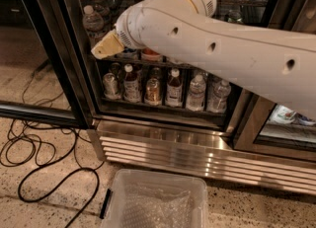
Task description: Pick coke can from top shelf of fridge
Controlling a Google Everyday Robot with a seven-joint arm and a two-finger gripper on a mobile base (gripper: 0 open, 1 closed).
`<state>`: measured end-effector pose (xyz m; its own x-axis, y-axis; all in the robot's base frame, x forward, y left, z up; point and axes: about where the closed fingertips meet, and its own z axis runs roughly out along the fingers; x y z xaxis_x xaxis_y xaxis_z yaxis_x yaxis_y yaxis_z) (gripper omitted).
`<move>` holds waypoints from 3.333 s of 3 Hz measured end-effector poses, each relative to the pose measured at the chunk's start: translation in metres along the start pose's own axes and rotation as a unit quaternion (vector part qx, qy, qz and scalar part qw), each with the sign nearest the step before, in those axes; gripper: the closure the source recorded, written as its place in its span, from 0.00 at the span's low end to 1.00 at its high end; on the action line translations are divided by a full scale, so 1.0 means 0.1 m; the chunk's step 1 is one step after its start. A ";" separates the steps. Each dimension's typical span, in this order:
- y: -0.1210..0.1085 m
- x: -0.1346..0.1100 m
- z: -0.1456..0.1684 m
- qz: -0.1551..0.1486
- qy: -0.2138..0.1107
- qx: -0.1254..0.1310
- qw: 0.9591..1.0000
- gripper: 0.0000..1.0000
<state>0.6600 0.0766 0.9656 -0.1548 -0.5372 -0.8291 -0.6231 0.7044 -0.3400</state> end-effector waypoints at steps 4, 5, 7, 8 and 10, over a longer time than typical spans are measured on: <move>-0.58 -0.83 0.47 0.036 -0.140 0.060 0.988 0.00; -0.83 -1.06 0.60 0.061 -0.174 0.075 0.980 0.00; -0.94 -1.19 0.83 0.088 -0.199 0.094 0.972 0.16; -0.90 -1.17 0.91 0.091 -0.203 0.101 0.970 0.21; -0.99 -1.18 0.92 0.085 -0.215 0.133 0.964 0.26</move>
Offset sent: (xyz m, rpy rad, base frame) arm 0.0242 0.0102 0.0167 0.0357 -0.0753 -0.0214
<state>0.8108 0.1134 1.0565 0.1307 -0.2023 -0.9706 -0.3890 0.8900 -0.2379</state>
